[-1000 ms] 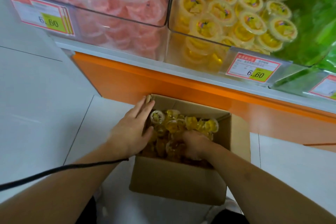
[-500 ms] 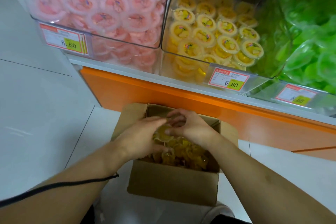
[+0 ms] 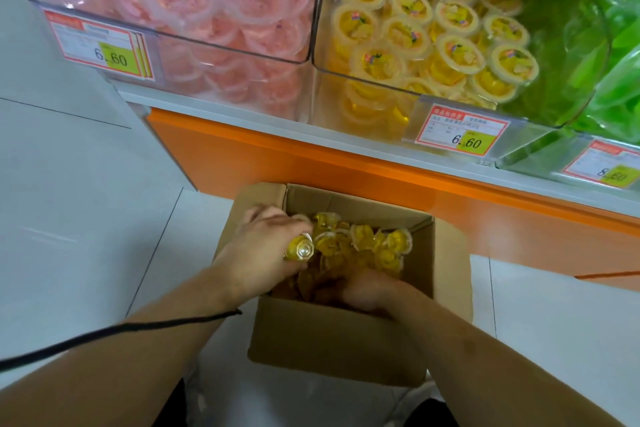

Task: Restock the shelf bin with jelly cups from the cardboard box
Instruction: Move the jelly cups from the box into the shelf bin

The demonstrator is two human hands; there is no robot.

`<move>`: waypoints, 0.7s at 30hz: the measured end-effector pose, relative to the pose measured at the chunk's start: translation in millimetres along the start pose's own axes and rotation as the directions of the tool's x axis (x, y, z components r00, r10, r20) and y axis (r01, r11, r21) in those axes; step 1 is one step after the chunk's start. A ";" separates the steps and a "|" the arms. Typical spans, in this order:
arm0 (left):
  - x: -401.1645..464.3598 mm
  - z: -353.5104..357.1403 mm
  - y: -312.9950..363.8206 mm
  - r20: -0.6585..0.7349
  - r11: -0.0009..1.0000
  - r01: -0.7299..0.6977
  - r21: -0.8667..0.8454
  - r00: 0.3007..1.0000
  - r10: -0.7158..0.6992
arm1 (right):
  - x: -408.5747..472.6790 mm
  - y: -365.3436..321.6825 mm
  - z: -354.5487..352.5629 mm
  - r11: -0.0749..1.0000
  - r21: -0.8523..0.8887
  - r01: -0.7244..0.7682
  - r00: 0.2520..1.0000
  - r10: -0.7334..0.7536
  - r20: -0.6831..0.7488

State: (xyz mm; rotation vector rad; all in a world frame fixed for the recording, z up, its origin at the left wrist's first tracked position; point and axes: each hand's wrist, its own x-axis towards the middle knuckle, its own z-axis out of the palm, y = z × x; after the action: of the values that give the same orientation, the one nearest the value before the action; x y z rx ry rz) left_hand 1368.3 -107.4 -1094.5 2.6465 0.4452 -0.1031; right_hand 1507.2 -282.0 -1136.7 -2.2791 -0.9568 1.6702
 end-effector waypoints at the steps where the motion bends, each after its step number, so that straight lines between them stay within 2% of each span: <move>1: 1.2 0.5 0.7 0.008 1.000 0.017 0.003 1.000 -0.017 | 0.6 0.7 0.3 1.000 0.004 0.007 1.000 -0.007 -0.007; 6: 5.0 -0.8 2.4 0.024 0.999 0.045 -0.009 0.999 -0.044 | -0.6 2.5 -6.2 0.989 0.144 0.016 0.999 -0.009 -0.047; 11: 2.6 -20.3 6.7 0.057 0.982 0.091 -0.165 0.995 -0.082 | -23.6 -5.6 -22.6 0.978 0.203 0.043 0.995 -0.024 -0.094; 13: 1.4 -38.0 13.6 0.078 0.958 0.109 -0.266 0.993 -0.092 | -40.8 -15.4 -35.7 0.965 0.245 0.098 0.990 -0.070 -0.121; 17: 2.3 -82.0 36.0 0.094 0.928 0.147 -0.341 0.988 -0.122 | -86.9 -44.5 -75.2 0.924 0.310 0.224 0.954 -0.143 -0.262; 21: 2.0 -134.1 67.0 0.102 0.822 0.171 -0.543 0.985 -0.138 | -150.7 -70.0 -106.0 0.807 0.438 0.396 0.895 -0.233 -0.379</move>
State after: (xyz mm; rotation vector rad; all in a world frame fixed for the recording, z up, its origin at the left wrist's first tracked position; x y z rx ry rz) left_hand 1391.9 -103.7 -946.5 2.0299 0.5730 -0.0859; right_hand 1548.9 -288.8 -944.1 -1.8246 -0.6765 1.1929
